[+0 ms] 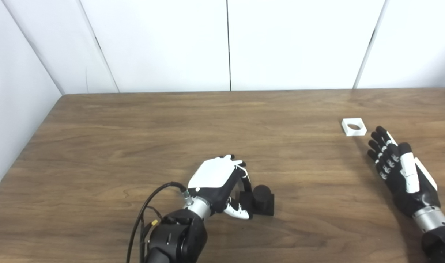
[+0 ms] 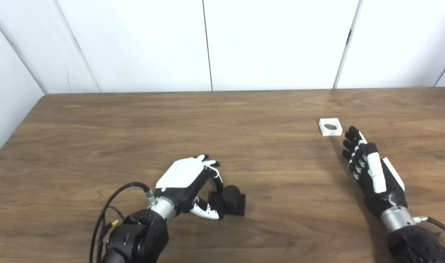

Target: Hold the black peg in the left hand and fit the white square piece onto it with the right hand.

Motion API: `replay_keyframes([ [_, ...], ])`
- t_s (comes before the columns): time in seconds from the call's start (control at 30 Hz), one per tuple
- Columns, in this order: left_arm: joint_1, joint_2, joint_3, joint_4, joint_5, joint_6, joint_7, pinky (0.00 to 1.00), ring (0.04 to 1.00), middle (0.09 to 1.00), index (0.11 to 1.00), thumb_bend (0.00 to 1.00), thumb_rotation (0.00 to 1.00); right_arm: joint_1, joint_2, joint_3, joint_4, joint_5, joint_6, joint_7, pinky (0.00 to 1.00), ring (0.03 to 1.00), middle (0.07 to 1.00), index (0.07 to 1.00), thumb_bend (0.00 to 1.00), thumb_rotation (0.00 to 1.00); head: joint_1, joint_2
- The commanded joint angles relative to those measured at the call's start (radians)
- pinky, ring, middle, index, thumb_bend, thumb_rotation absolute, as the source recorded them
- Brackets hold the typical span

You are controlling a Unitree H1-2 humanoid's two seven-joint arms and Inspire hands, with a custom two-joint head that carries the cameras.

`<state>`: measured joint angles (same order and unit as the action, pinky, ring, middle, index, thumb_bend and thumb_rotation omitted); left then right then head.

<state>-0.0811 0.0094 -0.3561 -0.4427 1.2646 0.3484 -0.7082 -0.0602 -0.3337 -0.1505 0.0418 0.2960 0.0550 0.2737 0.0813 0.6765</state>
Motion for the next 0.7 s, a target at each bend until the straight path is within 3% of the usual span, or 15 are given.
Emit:
replay_keyframes([
  [0.0,-0.001,-0.003,0.009,-0.017,0.018,0.001,0.022,1.00,1.000,0.911,0.488,0.52,0.05,0.022,0.007,0.012,0.007,0.006,0.024,0.012,1.00,1.000,1.000,1.000,0.68,0.96,0.001,0.001],
  [0.4,0.033,-0.040,0.040,-0.009,0.013,0.020,0.086,1.00,1.000,0.898,0.486,0.52,0.05,0.012,0.004,0.018,-0.004,0.005,0.050,0.003,1.00,1.000,1.000,1.000,0.64,0.99,-0.011,0.002],
  [0.47,0.033,-0.042,0.039,-0.008,0.022,0.024,0.082,1.00,1.000,0.901,0.487,0.52,0.05,0.011,0.000,0.021,-0.008,-0.004,0.054,-0.001,1.00,1.000,1.000,1.000,0.65,0.94,-0.012,0.002],
  [0.67,0.033,-0.042,0.040,0.000,0.023,0.026,0.093,1.00,1.000,0.897,0.487,0.52,0.05,0.008,-0.076,0.102,-0.036,-0.262,-0.008,-0.055,0.96,0.990,0.994,0.992,0.68,0.83,-0.023,0.002],
])
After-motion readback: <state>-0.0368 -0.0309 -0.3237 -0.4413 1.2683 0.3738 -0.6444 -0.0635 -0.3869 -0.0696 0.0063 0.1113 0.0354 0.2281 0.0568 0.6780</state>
